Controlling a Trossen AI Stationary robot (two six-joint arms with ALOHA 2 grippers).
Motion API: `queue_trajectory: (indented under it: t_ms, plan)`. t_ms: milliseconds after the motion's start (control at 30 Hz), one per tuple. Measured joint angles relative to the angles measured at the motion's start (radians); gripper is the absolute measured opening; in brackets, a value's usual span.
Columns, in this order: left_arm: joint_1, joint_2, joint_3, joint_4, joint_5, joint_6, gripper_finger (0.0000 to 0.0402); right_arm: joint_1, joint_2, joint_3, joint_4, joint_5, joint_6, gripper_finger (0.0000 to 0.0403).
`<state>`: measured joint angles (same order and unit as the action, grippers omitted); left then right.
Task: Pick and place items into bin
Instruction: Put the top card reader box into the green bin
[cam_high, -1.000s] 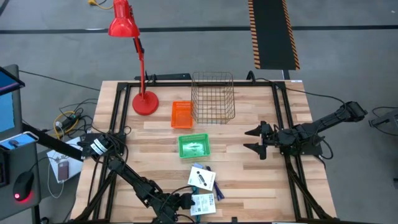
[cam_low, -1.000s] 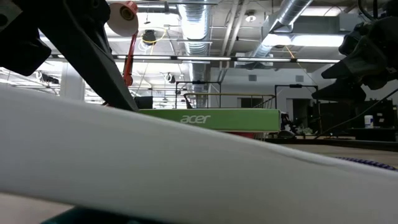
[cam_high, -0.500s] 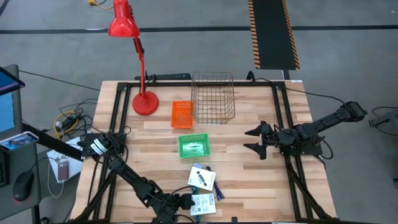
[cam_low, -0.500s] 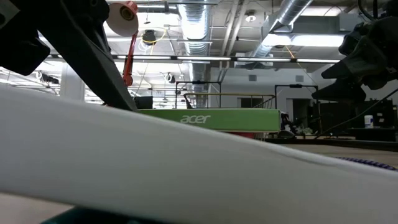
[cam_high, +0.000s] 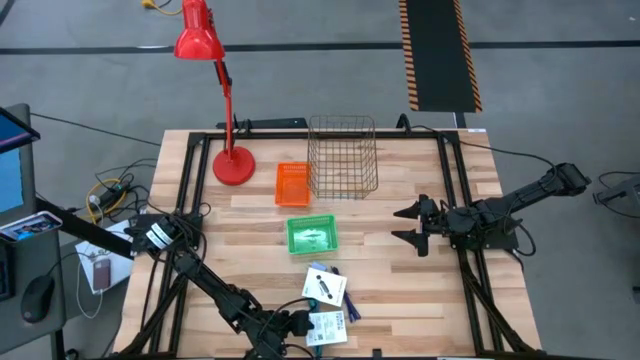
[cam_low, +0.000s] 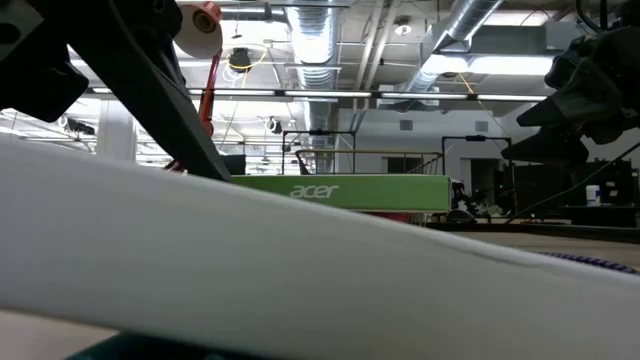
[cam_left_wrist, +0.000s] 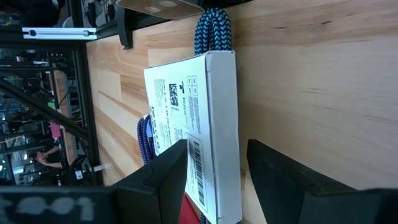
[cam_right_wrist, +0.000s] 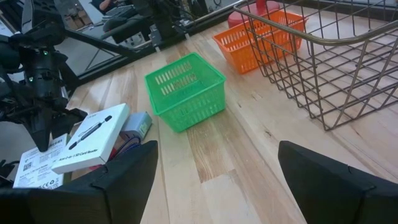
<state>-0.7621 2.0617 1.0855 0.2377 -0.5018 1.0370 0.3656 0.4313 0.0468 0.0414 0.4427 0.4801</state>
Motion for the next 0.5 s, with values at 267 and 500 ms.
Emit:
queue_trajectory:
  t_ms: [267, 500]
  plan:
    - [0.001, 0.000, 0.000, 0.000, 0.006, 0.000, 0.0160, 0.000, 0.000, 0.000, 0.000, 0.000, 0.000, 0.0327]
    - [0.008, 0.000, 0.000, -0.003, 0.035, 0.002, 0.0148, 0.000, 0.000, 0.000, 0.000, 0.000, 0.000, 0.0327]
